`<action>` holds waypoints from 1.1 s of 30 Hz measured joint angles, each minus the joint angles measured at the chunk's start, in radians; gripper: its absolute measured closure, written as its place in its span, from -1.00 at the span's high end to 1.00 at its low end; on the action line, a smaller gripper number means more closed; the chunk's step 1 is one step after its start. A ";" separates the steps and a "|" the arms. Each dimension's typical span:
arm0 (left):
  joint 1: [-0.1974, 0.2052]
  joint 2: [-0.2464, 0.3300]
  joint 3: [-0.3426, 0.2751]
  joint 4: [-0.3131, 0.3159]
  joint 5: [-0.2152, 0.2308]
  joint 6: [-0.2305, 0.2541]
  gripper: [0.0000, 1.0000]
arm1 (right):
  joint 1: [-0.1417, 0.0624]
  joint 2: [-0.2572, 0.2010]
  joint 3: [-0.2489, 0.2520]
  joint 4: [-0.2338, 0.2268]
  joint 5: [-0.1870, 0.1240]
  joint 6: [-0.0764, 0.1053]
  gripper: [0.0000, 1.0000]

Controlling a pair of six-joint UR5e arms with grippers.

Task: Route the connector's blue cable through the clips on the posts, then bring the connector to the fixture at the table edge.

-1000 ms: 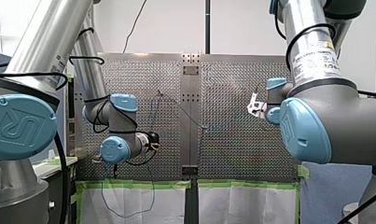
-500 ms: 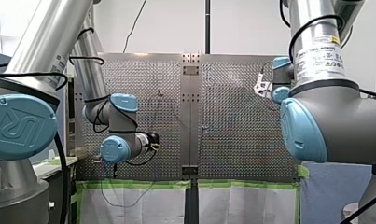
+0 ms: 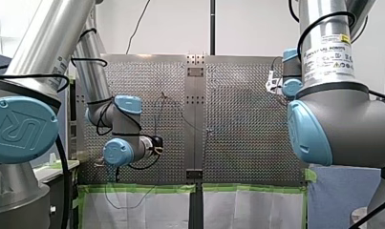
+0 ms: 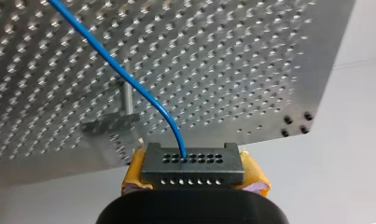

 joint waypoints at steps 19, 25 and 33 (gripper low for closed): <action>0.005 0.000 0.007 -0.039 -0.001 0.034 1.00 | -0.034 0.043 -0.043 0.175 -0.021 -0.073 -1.00; 0.006 0.000 0.019 -0.066 -0.006 0.049 1.00 | -0.057 0.052 -0.081 0.220 -0.055 -0.115 -1.00; 0.007 0.000 0.040 -0.083 -0.027 0.064 1.00 | -0.078 0.070 -0.116 0.224 -0.125 -0.140 -1.00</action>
